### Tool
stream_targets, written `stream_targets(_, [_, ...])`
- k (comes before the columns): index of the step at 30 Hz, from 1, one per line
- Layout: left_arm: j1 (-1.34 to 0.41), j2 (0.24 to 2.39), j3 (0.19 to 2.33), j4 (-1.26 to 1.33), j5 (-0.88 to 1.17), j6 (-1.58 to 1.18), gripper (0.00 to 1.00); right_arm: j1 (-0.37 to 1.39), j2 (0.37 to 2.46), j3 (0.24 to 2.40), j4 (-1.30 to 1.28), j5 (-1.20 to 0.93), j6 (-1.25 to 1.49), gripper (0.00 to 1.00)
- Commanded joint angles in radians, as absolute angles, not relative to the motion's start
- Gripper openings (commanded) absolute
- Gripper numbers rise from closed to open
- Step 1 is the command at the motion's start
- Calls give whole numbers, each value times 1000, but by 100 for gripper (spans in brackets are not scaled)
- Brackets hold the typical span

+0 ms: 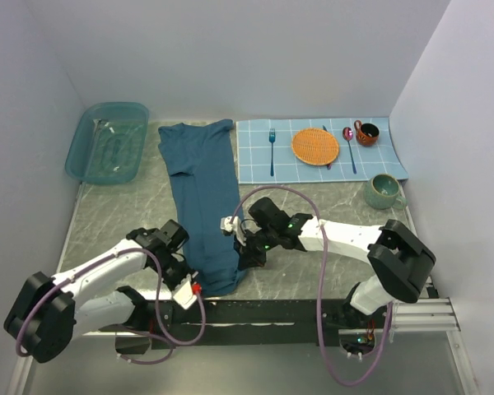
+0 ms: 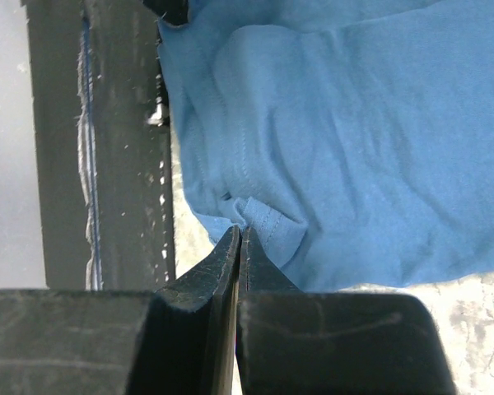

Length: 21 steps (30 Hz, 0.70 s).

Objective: Roll the t-shirts
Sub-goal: Roll the T-shirt to the center of the board.

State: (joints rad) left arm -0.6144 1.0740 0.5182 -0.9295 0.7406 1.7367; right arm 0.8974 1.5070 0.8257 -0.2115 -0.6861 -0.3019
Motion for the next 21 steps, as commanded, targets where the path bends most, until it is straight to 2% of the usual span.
stream_targets(1, [-617,991,609,-956,857,1512,1,891,1451,828,-265,-733,-354,0])
stream_targets(10, [-614,872,643,-948,835,1168,1,876,1436,874,-356,-782,-405,0])
stream_targets(21, [-614,818,624,-941,701,1028,1,815,1385,884,-428,-787,-414,0])
